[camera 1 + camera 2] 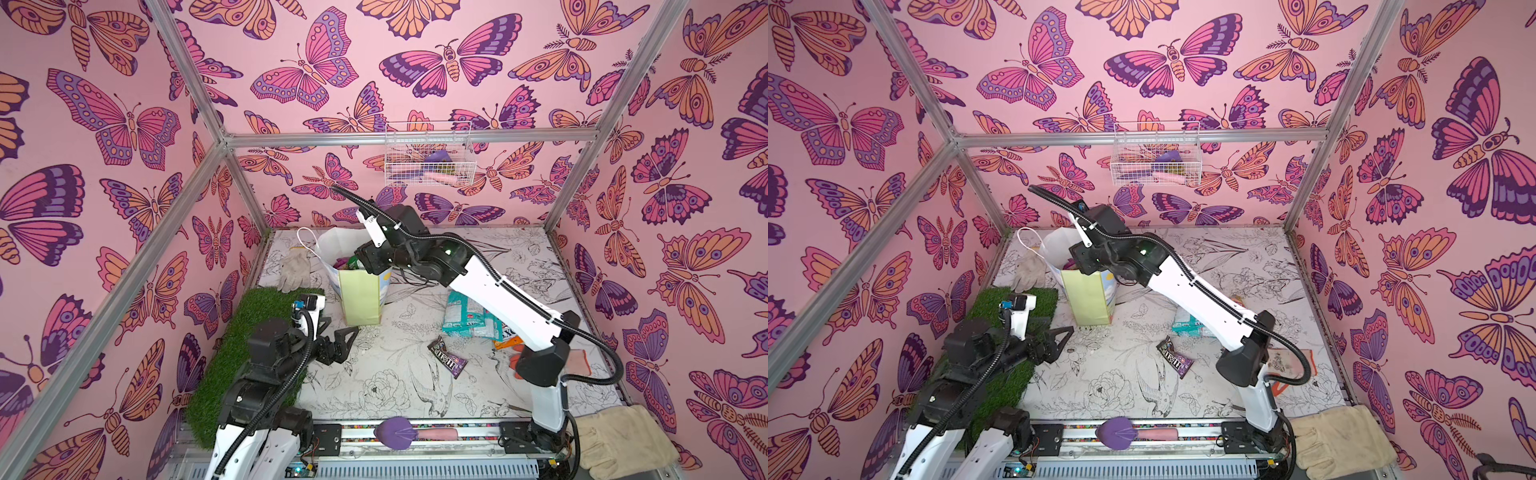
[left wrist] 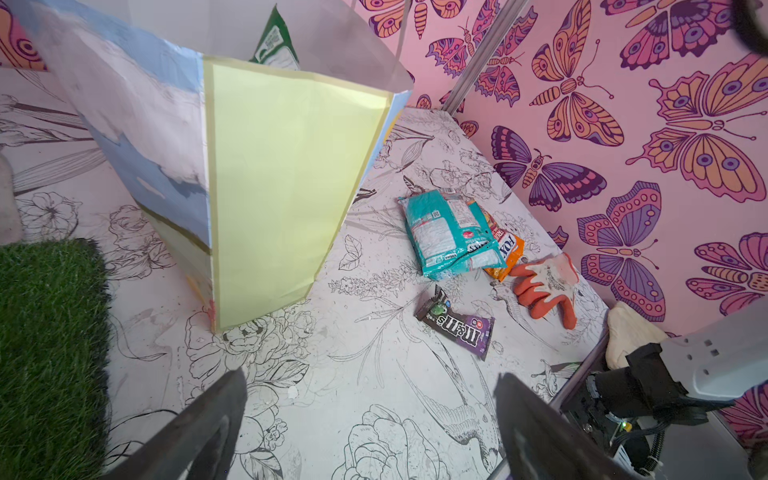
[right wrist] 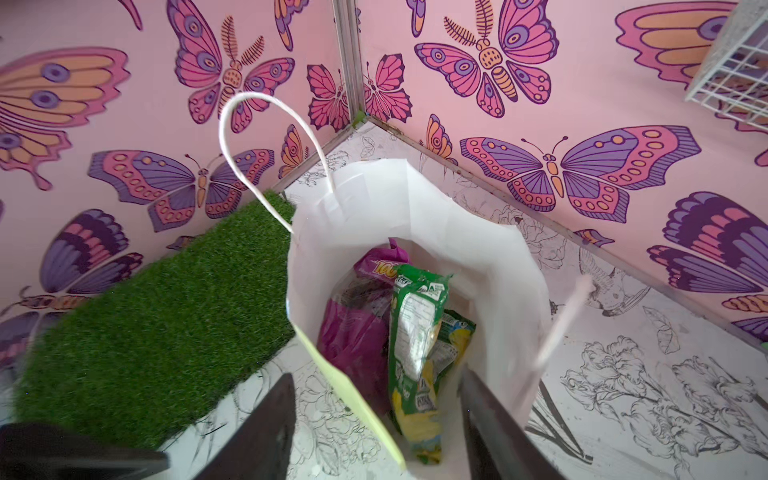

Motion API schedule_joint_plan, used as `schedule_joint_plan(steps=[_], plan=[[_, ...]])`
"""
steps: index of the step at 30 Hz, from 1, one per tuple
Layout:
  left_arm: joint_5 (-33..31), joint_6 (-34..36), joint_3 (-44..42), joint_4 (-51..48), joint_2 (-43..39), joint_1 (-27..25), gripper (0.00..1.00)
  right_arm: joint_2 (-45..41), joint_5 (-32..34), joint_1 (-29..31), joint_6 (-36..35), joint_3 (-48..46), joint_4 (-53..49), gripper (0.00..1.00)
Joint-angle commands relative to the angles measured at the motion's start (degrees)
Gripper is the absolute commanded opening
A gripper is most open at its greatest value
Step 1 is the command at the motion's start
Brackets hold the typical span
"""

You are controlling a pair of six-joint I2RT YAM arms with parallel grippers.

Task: Place the snacks into the paper bag
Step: 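Raise the right gripper out of the bag while the left arm reaches forward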

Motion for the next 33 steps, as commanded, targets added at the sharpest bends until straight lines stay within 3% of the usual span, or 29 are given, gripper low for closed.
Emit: schedule_joint_plan(steps=[1,6,12,22,28,33], plan=[[-1.2,-0.4,-0.3,1.4,1.0,-2.0,0.95,-5.8,-1.1,0.4,0.2,-3.7,3.0,0.69],[-4.1,-1.8,0.4,1.5,1.5,-6.2,0.95,-12.6,1.5,0.4,0.0,-11.6,5.4,0.85],[-11.0,-3.4,2.5,2.5,5.7,-15.1,0.94,-20.4,7.0,0.4,-0.4,-22.1,8.3,0.99],[-28.3,-3.3,6.2,5.8,19.0,-34.6,0.93,-34.5,17.5,-1.3,-1.2,-39.4,14.2,0.99],[-31.4,-2.8,9.6,8.8,27.9,-40.7,0.92,-42.9,17.6,-8.0,4.5,-49.3,15.0,0.99],[-31.4,-2.9,11.1,11.9,33.4,-42.9,0.92,-48.3,17.0,-12.7,7.2,-55.9,14.7,0.99]])
